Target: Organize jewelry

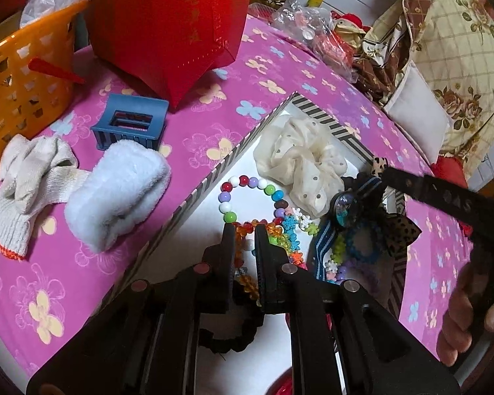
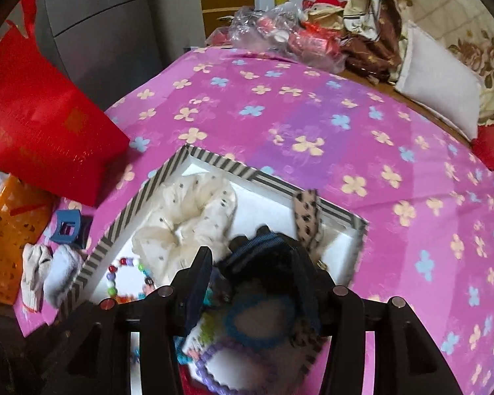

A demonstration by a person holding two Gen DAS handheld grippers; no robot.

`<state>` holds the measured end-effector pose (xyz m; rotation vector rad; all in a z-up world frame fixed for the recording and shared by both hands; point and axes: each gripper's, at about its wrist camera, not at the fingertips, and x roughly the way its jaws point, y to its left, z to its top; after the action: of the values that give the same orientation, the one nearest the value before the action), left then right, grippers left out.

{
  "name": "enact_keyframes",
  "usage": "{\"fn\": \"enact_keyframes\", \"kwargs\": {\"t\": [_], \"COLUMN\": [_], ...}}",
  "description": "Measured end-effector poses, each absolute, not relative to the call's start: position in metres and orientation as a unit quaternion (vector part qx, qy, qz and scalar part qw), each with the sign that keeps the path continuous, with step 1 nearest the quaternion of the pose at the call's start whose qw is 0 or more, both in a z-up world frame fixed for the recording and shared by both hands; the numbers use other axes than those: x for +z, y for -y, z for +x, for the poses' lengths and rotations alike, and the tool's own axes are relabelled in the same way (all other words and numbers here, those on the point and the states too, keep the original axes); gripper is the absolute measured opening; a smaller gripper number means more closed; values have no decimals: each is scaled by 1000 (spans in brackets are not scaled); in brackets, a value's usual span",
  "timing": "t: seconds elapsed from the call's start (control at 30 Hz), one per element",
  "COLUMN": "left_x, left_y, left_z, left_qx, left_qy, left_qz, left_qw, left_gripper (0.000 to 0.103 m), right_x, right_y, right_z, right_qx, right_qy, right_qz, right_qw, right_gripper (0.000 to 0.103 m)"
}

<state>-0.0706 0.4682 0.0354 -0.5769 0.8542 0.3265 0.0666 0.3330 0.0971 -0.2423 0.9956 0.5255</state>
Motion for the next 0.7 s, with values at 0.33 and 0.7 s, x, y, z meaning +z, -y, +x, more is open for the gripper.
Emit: {"fn": "enact_keyframes", "kwargs": {"t": [0.33,0.7], "left_x": [58,86], "left_y": [-451,-417], "left_z": [-84,-104], "left_qx": [176,284], "left_qy": [-360,-276], "left_qz": [-226,-102], "left_qw": [888,913], "left_gripper": [37,82], "right_x": [98,91], "right_y": [-267,-204], "right_z": [19,-46], "right_qx": [234,217], "right_qy": [-475,-466], "right_qz": [-77,-74], "right_qw": [845,854], "right_gripper": [48,48]}}
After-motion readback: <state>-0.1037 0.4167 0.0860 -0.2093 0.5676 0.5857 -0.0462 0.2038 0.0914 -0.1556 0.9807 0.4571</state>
